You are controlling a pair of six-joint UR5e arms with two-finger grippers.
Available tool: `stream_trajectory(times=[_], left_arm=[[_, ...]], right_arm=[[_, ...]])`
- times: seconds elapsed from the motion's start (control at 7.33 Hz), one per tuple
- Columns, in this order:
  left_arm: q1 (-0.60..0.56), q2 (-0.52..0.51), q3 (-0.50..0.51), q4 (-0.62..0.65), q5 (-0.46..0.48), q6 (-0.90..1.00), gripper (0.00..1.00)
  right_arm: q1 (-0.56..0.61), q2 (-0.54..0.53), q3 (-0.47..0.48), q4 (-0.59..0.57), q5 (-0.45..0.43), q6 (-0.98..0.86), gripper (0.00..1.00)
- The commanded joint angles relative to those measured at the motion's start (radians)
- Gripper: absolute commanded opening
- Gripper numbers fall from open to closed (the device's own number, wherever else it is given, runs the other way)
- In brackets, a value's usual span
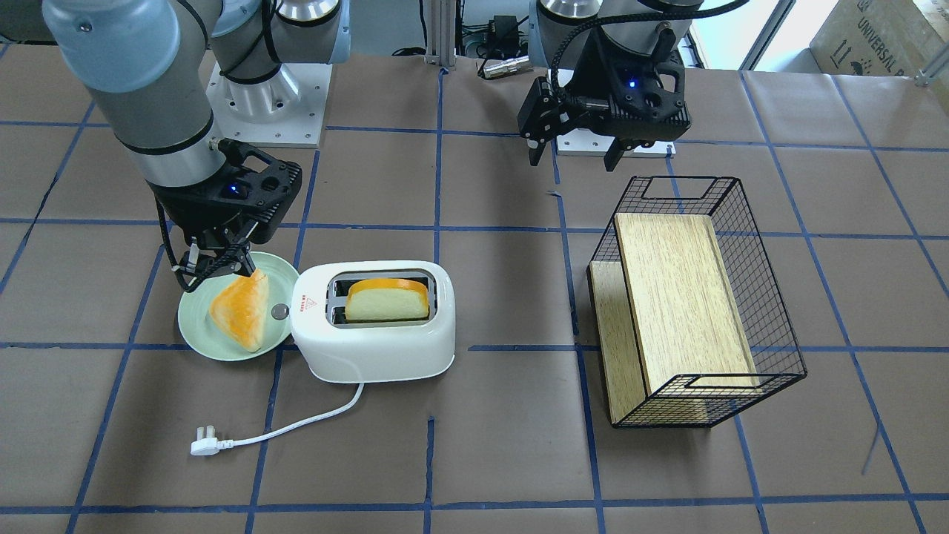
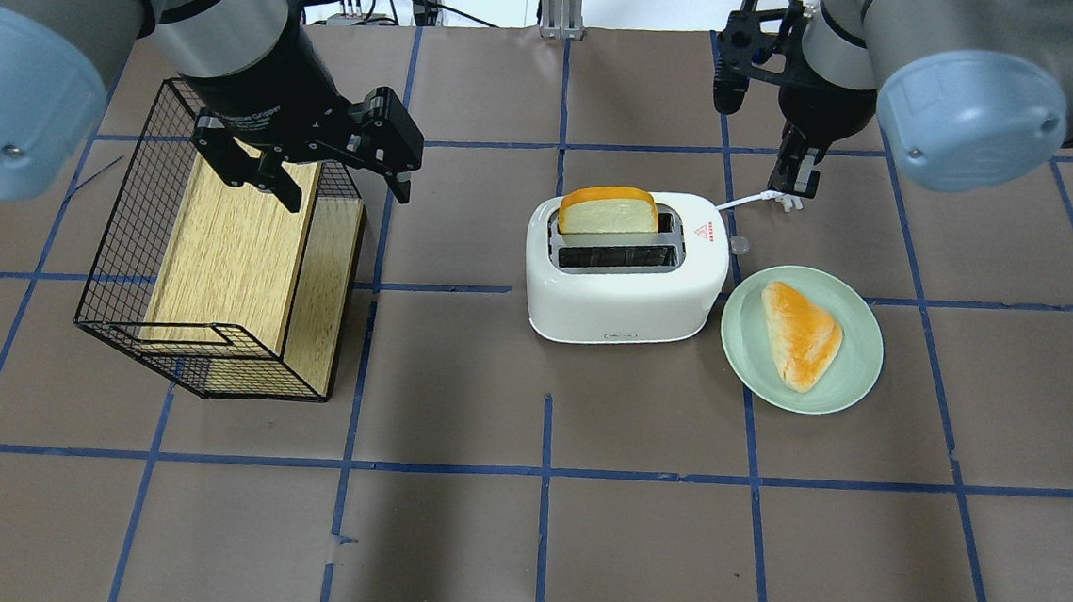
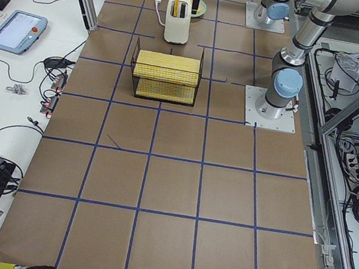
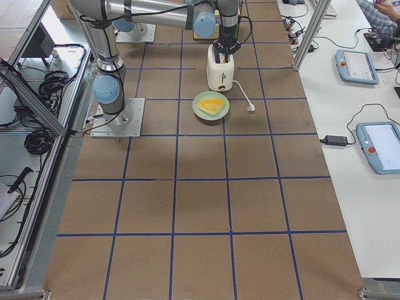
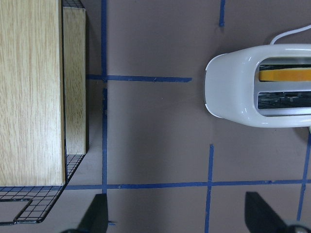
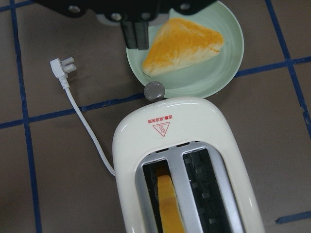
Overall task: Press toaster with right arm
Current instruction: 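Lift the right gripper up and away from the toaster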
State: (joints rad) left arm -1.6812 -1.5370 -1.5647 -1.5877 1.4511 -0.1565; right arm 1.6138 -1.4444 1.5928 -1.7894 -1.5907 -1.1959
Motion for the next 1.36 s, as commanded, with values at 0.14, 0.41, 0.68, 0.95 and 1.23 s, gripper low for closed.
stream_trajectory(times=[0.14,0.41,0.68,0.95,1.23], left_arm=[[0.0,0.0,0.0,0.0,0.0,0.0,1.0],[0.0,0.0,0.0,0.0,0.0,0.0,1.0],[0.0,0.0,0.0,0.0,0.0,0.0,1.0],[0.0,0.0,0.0,0.0,0.0,0.0,1.0],[0.0,0.0,0.0,0.0,0.0,0.0,1.0]], right_arm=[[0.0,-0.066,-0.017,0.096,-0.006,0.516,0.1],[-0.002,-0.096,-0.02,0.175,0.046,0.862,0.22],[0.0,-0.09,-0.036,0.176,0.06,1.046,0.65],[-0.008,-0.09,-0.033,0.171,0.061,1.072,0.84],[-0.017,-0.094,-0.03,0.189,0.051,1.198,0.94]])
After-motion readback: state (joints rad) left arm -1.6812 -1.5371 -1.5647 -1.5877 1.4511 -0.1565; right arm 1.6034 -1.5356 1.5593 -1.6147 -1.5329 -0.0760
